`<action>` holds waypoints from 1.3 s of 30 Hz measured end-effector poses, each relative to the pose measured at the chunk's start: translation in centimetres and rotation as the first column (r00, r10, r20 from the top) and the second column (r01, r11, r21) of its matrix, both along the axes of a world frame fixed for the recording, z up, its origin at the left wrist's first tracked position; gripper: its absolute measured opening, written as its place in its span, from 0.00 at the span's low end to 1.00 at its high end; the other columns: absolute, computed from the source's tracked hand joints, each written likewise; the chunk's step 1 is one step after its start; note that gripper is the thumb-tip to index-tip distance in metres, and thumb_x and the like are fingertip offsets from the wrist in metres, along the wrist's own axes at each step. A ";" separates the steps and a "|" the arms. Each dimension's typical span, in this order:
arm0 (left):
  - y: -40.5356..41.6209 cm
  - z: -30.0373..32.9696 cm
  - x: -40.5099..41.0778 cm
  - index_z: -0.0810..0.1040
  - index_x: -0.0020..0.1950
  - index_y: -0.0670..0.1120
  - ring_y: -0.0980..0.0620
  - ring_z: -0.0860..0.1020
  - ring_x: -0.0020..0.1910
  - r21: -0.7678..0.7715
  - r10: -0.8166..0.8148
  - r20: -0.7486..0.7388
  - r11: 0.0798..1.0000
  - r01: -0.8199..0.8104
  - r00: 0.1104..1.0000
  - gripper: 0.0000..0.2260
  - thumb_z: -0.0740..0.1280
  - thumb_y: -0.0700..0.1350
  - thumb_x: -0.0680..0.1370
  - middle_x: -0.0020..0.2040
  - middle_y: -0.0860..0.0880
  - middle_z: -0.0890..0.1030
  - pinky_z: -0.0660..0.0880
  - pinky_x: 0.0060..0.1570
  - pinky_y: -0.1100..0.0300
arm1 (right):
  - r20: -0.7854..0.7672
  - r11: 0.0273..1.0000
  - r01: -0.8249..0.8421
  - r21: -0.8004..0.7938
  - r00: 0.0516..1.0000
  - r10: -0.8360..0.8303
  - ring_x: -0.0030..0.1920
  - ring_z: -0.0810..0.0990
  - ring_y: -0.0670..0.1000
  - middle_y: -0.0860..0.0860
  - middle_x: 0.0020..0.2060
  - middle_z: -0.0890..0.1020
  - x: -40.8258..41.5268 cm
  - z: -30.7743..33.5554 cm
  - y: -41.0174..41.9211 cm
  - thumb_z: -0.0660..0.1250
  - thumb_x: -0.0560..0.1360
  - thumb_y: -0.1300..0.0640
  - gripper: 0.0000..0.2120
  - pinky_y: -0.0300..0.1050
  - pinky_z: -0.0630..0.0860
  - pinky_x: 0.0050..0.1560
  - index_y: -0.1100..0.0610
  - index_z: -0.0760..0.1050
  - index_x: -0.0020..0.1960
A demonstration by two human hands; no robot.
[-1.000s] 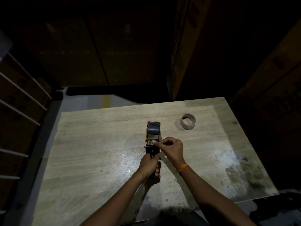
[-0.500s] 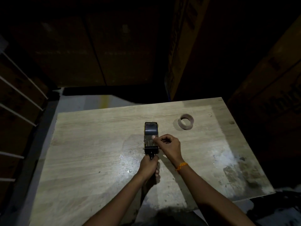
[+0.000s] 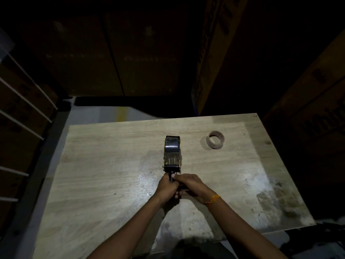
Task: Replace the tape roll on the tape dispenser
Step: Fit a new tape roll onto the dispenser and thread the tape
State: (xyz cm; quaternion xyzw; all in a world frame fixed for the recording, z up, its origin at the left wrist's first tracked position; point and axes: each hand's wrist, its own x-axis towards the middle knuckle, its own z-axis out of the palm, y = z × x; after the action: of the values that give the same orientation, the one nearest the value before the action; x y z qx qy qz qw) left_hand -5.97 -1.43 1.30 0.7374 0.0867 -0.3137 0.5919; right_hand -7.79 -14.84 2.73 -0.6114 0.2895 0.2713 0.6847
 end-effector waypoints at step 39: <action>4.4 -2.2 1.5 0.83 0.43 0.45 0.52 0.82 0.36 0.512 -0.314 0.148 0.836 0.198 0.938 0.19 0.68 0.62 0.76 0.37 0.49 0.85 0.80 0.39 0.53 | 0.174 0.668 -0.122 -0.735 0.917 0.359 0.26 0.72 0.45 0.49 0.21 0.74 5.0 -2.4 0.4 0.77 0.72 0.45 0.22 0.42 0.68 0.31 0.55 0.75 0.27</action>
State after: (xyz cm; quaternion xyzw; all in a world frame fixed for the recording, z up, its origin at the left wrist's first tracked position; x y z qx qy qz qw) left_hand -4.44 2.93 -0.87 0.8986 -0.0047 -0.2722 0.3441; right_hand -2.76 -14.40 0.33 -0.8944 0.1781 0.1302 0.3890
